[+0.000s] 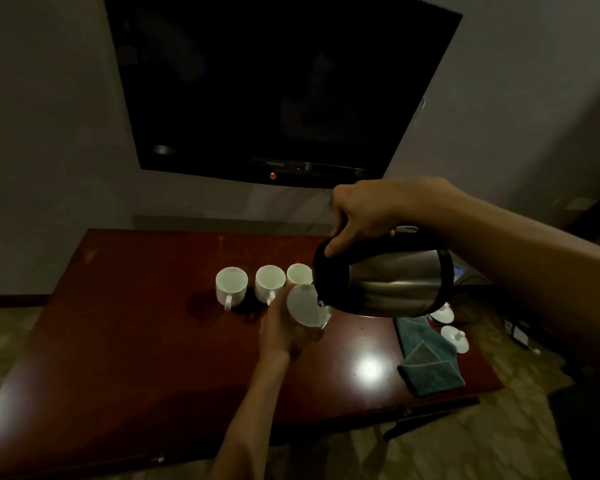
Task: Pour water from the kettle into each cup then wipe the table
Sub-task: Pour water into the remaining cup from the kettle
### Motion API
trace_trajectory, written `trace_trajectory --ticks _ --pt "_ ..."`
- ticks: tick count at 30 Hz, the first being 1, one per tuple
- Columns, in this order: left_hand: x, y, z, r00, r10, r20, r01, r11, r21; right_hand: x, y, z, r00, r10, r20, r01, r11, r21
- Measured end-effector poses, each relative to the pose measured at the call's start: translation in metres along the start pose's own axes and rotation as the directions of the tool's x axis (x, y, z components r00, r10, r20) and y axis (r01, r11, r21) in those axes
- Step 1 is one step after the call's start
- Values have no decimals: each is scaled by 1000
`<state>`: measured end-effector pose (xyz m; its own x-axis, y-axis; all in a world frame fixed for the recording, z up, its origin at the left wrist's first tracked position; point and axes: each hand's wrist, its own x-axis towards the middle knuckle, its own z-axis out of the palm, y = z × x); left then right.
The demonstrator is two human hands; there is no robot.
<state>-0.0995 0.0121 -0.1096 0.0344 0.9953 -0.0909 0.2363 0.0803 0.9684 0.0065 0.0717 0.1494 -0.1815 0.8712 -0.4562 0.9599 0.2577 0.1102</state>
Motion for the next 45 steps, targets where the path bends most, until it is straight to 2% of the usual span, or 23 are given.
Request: trace_trajectory --ticks 7,13,18,20,24,27,30,32,35,39,42,45 --pt "6 9 1 1000 28 13 -28 999 30 -2 6 -1 1000 -10 -5 10 1000 28" --pt "5 11 -1 999 27 -35 -26 999 41 -3 14 0 999 -11 -41 13 998 53" --pt "3 9 -1 999 -2 -45 3 999 35 -2 31 9 997 -67 -23 71 980 188" --pt "2 8 -2 998 -28 -50 29 999 24 -2 40 13 995 -90 -40 98 957 272" --pt "-2 5 -7 996 23 -87 -24 1000 -6 -11 60 32 984 -122 -130 169 873 457" --pt "1 6 -11 992 19 -125 -17 1000 17 -12 76 58 974 -89 -210 198 784 589" --pt "3 5 -14 986 -96 -134 94 995 -21 -9 89 92 941 -17 -338 262 668 696" --pt "3 0 -16 981 -118 -151 112 993 -47 -5 93 116 913 25 -408 323 566 758" --pt "2 -7 -18 973 -134 -187 124 990 -60 -2 89 146 876 168 -451 366 376 851" --pt "2 -14 -21 960 -144 -239 134 989 -61 4 77 184 840 338 -424 399 145 905" --pt "1 -21 -22 943 -163 -291 148 986 -74 13 63 211 829 409 -382 416 6 909" --pt "1 -34 -22 927 -185 -325 170 983 -74 25 53 234 833 440 -336 412 -87 907"
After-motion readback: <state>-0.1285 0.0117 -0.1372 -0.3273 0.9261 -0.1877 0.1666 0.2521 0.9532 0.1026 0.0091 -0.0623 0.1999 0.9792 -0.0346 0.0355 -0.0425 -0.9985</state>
